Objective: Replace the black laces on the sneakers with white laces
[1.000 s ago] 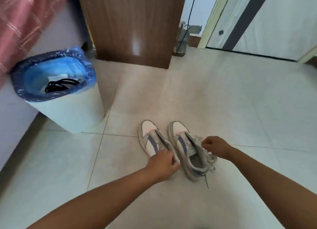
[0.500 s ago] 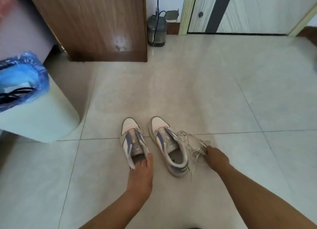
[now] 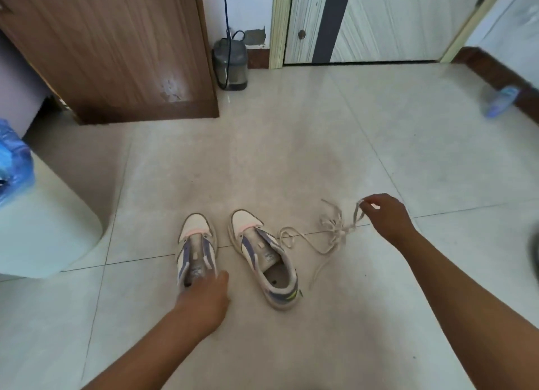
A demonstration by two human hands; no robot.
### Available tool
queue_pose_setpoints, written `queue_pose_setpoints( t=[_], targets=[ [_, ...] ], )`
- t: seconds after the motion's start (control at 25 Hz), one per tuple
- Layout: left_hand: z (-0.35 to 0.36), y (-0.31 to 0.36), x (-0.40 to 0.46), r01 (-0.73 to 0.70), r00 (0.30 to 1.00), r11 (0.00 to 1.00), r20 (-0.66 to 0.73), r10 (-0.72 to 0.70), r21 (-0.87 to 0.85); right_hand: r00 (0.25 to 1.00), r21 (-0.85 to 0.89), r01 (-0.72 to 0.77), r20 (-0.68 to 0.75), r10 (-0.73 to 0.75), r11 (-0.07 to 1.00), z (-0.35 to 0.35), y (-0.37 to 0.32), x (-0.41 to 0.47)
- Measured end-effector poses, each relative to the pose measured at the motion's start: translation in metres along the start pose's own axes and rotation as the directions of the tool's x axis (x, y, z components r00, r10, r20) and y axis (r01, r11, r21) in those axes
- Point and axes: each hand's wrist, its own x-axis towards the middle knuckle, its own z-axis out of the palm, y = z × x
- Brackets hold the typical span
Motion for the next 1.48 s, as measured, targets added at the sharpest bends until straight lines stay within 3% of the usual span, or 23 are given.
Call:
queue_pose_setpoints(
  t=[0.12, 0.16, 0.24, 0.32, 0.44, 0.52, 0.6, 0.72, 0.8, 0.84, 0.88, 0.92, 0.96, 1.04, 1.08, 1.12, 1.16, 1.2, 1.24, 1.28, 1.32, 1.36, 1.48],
  targets=[
    [-0.075, 0.021, -0.005, -0.121, 0.972, 0.992, -0.199, 0.124, 0.026, 0.995, 0.388, -0.087, 0.077, 0.062, 0.917, -0.041, -0.029, 0.000],
    [-0.098, 0.028, -0.005, -0.186, 0.947, 0.982, -0.273, 0.169, -0.037, 0.996, 0.421, -0.067, 0.080, 0.037, 0.905, -0.054, -0.040, -0.003],
    [-0.139, 0.046, 0.002, -0.348, 0.885, 0.915, -0.393, 0.249, -0.203, 0.995, 0.309, 0.046, 0.067, -0.070, 0.950, -0.079, -0.065, -0.008],
    [-0.168, 0.073, 0.010, -0.487, 0.855, 0.755, -0.417, 0.309, -0.439, 0.969, 0.316, 0.105, 0.179, -0.168, 0.943, -0.096, -0.092, -0.015],
    [-0.187, 0.113, 0.022, -0.570, 0.810, 0.484, -0.352, 0.470, -0.664, 0.895, 0.516, 0.034, 0.366, -0.257, 0.856, -0.110, -0.122, -0.025],
    [-0.186, 0.121, 0.030, -0.542, 0.803, 0.400, -0.315, 0.507, -0.739, 0.891, 0.735, -0.075, 0.352, -0.285, 0.674, -0.113, -0.122, -0.020],
    [-0.182, 0.107, 0.038, -0.481, 0.845, 0.346, -0.320, 0.429, -0.806, 0.941, 0.903, -0.168, 0.267, -0.210, 0.394, -0.114, -0.102, -0.002],
    [-0.171, 0.064, 0.043, -0.427, 0.902, 0.438, -0.339, 0.267, -0.791, 0.974, 0.979, -0.193, 0.199, 0.107, -0.058, -0.114, -0.040, 0.032],
    [-0.159, 0.033, 0.042, -0.398, 0.916, 0.489, -0.365, 0.166, -0.776, 0.893, 0.936, -0.148, 0.265, 0.364, -0.319, -0.111, 0.010, 0.039],
    [-0.153, 0.020, 0.042, -0.377, 0.922, 0.476, -0.370, 0.113, -0.794, 0.840, 0.925, -0.112, 0.284, 0.463, -0.364, -0.108, 0.038, 0.037],
    [-0.147, 0.010, 0.042, -0.353, 0.929, 0.456, -0.363, 0.069, -0.817, 0.793, 0.973, -0.082, 0.195, 0.577, -0.216, -0.103, 0.059, 0.035],
    [-0.142, 0.005, 0.043, -0.331, 0.935, 0.446, -0.352, 0.039, -0.831, 0.733, 0.973, -0.189, 0.049, 0.678, 0.134, -0.102, 0.075, 0.028],
    [-0.139, 0.000, 0.043, -0.314, 0.939, 0.448, -0.342, 0.018, -0.837, 0.716, 0.855, -0.308, -0.080, 0.693, 0.416, -0.095, 0.084, 0.026],
    [-0.140, -0.003, 0.039, -0.306, 0.944, 0.447, -0.329, 0.027, -0.841, 0.720, 0.518, -0.568, -0.063, 0.691, 0.640, -0.068, 0.073, 0.020],
    [-0.142, -0.002, 0.035, -0.310, 0.946, 0.449, -0.319, 0.060, -0.838, 0.727, 0.379, -0.600, -0.111, 0.678, 0.704, -0.051, 0.058, 0.019],
    [-0.144, 0.000, 0.030, -0.317, 0.947, 0.461, -0.305, 0.101, -0.829, 0.787, 0.245, -0.548, -0.172, 0.592, 0.800, -0.040, 0.027, 0.012],
    [-0.145, 0.004, 0.026, -0.321, 0.947, 0.479, -0.287, 0.145, -0.817, 0.903, 0.183, -0.389, -0.118, 0.413, 0.903, -0.033, -0.011, 0.004],
    [-0.144, 0.008, 0.024, -0.324, 0.946, 0.500, -0.268, 0.183, -0.803, 0.979, 0.278, -0.201, 0.038, 0.199, 0.939, -0.023, -0.052, -0.013],
    [-0.143, 0.012, 0.022, -0.324, 0.945, 0.521, -0.252, 0.207, -0.790, 0.956, 0.450, -0.144, 0.292, 0.007, 0.881, -0.013, -0.090, -0.030],
    [-0.141, 0.015, 0.022, -0.325, 0.945, 0.534, -0.245, 0.216, -0.781, 0.843, 0.529, -0.173, 0.515, -0.152, 0.831, -0.004, -0.125, -0.046],
    [-0.140, 0.016, 0.022, -0.327, 0.945, 0.537, -0.251, 0.211, -0.778, 0.738, 0.534, -0.157, 0.622, -0.261, 0.831, 0.002, -0.149, -0.060],
    [-0.140, 0.014, 0.021, -0.327, 0.945, 0.533, -0.259, 0.200, -0.781, 0.687, 0.519, -0.114, 0.657, -0.311, 0.847, 0.009, -0.164, -0.064],
    [-0.142, -0.004, 0.018, -0.332, 0.943, 0.556, -0.280, 0.180, -0.762, 0.759, 0.469, 0.022, 0.567, -0.320, 0.883, 0.007, -0.178, -0.062]
  ],
)
